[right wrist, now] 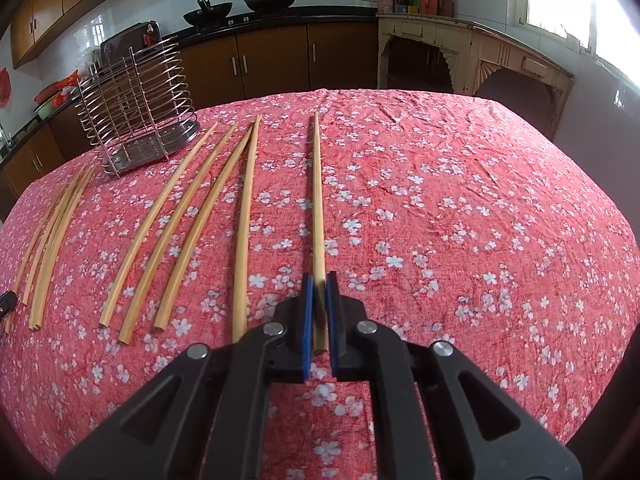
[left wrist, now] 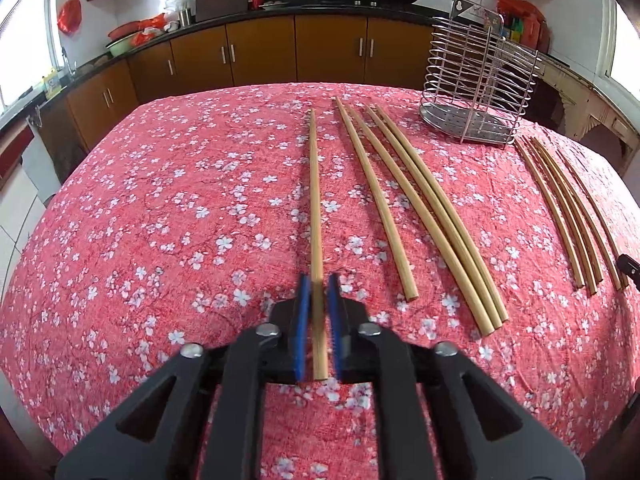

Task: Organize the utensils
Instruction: 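Close the left gripper on one chopstick while the right gripper grasps another chopstick, then lift the left gripper's chopstick into the wire holder while the right gripper inserts its chopstick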

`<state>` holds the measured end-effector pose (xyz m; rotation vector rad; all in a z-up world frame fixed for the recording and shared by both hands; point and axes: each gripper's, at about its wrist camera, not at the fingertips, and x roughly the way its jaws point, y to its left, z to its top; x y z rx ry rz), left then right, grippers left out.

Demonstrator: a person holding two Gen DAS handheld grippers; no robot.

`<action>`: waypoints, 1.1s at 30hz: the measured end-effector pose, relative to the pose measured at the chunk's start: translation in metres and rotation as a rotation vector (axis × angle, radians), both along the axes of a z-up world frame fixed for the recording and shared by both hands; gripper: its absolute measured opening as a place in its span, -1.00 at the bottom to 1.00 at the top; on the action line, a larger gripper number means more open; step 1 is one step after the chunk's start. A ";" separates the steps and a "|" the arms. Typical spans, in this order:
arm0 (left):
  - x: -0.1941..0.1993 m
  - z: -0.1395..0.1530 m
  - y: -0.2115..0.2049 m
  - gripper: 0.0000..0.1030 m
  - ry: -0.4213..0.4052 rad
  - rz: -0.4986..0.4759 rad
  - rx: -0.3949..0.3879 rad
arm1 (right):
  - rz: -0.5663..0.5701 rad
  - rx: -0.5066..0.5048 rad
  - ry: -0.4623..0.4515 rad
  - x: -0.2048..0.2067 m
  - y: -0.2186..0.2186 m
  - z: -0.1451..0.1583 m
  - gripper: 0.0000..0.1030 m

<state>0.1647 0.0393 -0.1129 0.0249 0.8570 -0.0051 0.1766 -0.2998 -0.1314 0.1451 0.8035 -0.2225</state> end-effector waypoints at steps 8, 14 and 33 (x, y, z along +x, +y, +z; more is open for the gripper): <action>-0.016 0.028 0.012 -0.87 -0.082 -0.022 -0.033 | -0.001 -0.024 -0.108 -0.022 -0.004 0.034 -0.85; -0.026 0.071 0.019 -0.87 -0.227 -0.026 -0.056 | 0.001 -0.054 -0.234 -0.037 -0.006 0.075 -0.85; -0.014 0.183 0.027 -0.87 -0.524 0.002 -0.130 | 0.006 -0.053 -0.552 -0.021 -0.021 0.182 -0.85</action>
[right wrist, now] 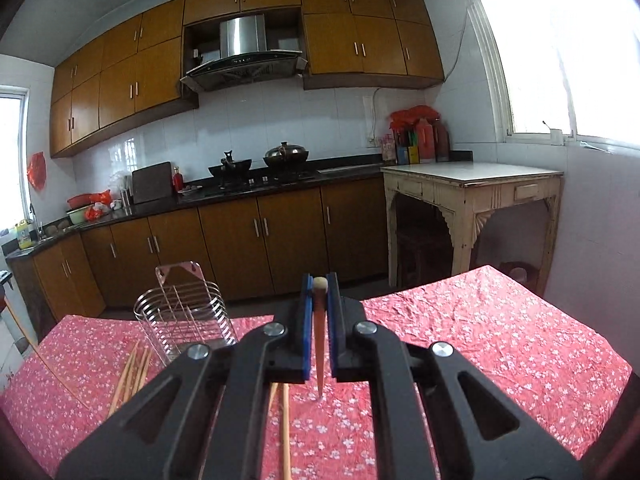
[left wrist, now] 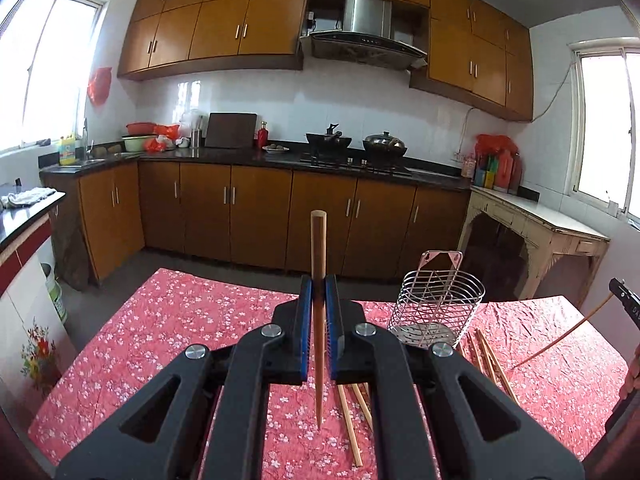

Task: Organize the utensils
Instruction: 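Lift the left gripper's chopstick into the wire holder while the right gripper inserts its chopstick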

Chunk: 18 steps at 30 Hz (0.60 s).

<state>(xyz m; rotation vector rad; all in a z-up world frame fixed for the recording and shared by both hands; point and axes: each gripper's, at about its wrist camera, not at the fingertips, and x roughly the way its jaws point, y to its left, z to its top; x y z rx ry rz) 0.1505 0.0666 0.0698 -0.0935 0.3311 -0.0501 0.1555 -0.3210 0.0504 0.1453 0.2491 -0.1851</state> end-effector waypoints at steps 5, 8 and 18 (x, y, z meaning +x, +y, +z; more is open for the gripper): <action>0.002 0.002 0.001 -0.87 -0.003 0.008 0.009 | 0.010 -0.010 -0.003 0.009 0.001 0.008 -0.85; 0.009 0.011 -0.001 -0.87 -0.009 0.013 0.009 | 0.027 -0.002 -0.005 0.018 -0.001 0.020 -0.86; 0.042 0.099 -0.032 -0.87 -0.146 -0.040 -0.060 | 0.170 0.036 -0.147 0.068 0.018 0.141 -0.86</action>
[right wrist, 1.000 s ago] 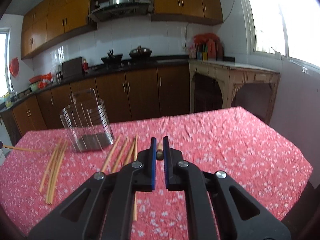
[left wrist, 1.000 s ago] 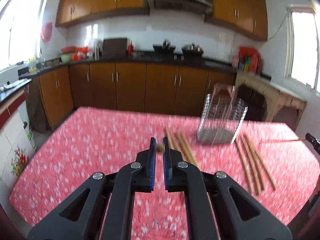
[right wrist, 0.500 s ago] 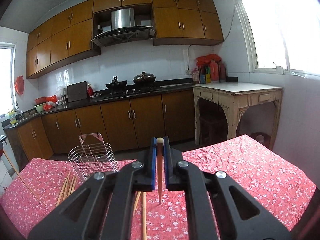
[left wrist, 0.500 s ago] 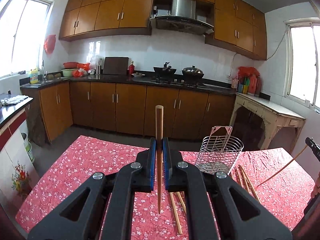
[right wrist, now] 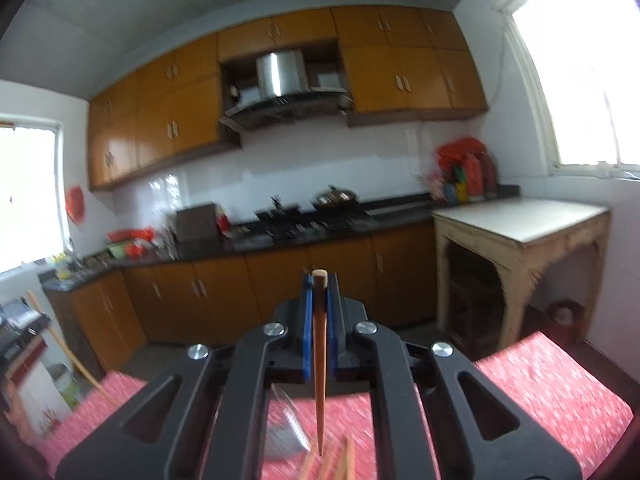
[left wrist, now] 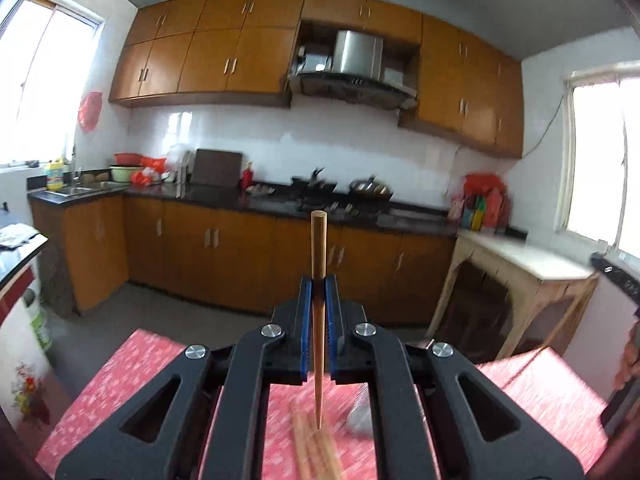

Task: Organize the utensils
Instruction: 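Lift the left gripper's chopstick into the wire holder while the right gripper inserts its chopstick, then open both grippers to release the chopsticks into the wire holder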

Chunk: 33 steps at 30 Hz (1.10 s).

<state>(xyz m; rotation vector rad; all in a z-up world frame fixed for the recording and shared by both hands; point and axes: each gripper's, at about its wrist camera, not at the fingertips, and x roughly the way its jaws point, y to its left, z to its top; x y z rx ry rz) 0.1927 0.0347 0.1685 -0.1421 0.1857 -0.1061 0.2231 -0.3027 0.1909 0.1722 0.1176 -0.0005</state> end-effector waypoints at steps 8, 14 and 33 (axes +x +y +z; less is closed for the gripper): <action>0.033 0.013 -0.045 -0.87 -0.030 -0.074 -0.015 | 0.103 0.016 -0.006 0.064 0.035 0.014 -0.86; 0.059 -0.015 -0.066 -0.87 -0.010 -0.061 0.013 | 0.121 -0.007 0.058 0.100 0.052 -0.026 -0.86; 0.109 -0.081 -0.078 -0.87 0.200 -0.071 0.028 | 0.156 0.104 0.231 0.145 0.044 -0.099 -0.84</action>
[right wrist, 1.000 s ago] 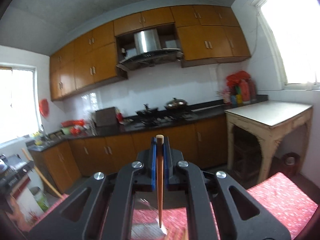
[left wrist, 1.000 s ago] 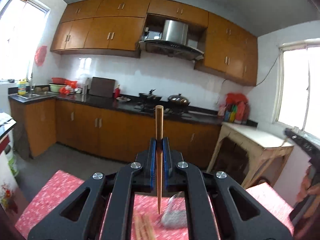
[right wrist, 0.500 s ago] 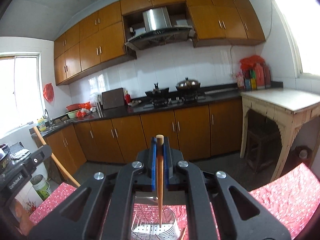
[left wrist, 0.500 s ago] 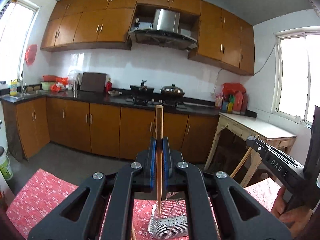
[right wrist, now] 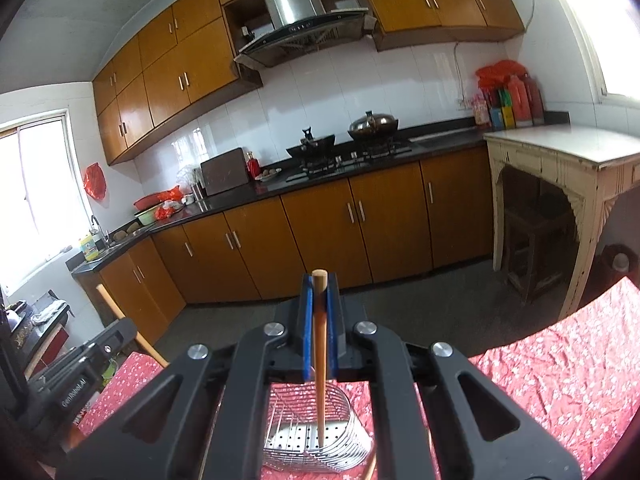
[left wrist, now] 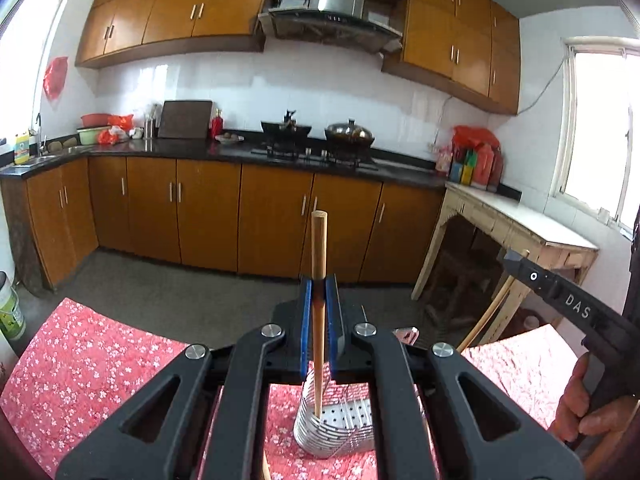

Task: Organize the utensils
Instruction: 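Open both grippers to release the chopsticks into the wire holder, then close the left gripper on a loose chopstick while the right gripper grasps another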

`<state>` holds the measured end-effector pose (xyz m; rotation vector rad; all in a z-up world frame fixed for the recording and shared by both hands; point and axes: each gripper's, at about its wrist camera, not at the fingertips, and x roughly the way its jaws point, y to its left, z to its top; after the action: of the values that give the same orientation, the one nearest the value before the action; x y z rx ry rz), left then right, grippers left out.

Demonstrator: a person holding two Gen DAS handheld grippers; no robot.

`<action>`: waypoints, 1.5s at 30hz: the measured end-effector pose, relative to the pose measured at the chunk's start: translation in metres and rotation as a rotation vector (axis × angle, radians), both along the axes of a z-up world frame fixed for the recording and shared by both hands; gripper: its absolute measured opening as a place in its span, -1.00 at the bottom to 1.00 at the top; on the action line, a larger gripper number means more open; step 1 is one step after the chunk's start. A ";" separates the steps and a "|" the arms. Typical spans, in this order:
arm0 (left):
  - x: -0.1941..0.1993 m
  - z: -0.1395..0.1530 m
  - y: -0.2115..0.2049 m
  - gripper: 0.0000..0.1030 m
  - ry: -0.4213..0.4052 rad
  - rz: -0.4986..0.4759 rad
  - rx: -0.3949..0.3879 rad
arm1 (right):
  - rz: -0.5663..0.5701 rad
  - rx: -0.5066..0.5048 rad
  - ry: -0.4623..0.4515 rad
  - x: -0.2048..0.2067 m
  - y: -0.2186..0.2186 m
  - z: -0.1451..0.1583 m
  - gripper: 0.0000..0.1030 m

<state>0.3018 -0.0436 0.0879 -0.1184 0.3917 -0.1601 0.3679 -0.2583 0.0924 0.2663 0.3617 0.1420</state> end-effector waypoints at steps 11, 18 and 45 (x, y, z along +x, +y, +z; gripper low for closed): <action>-0.018 0.016 0.026 -0.21 -0.004 0.064 -0.020 | -0.058 0.001 -0.035 -0.034 -0.020 0.014 -0.31; -0.054 0.025 0.049 -0.21 -0.030 0.100 -0.005 | -0.112 0.014 -0.024 -0.085 -0.042 0.007 -0.29; -0.141 -0.165 0.084 -0.21 0.335 0.036 0.135 | -0.086 -0.200 0.522 -0.172 -0.015 -0.214 -0.62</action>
<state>0.1605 0.0403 -0.0769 -0.0180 0.7324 -0.0772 0.1960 -0.2737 -0.1219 0.1163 0.8764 -0.0529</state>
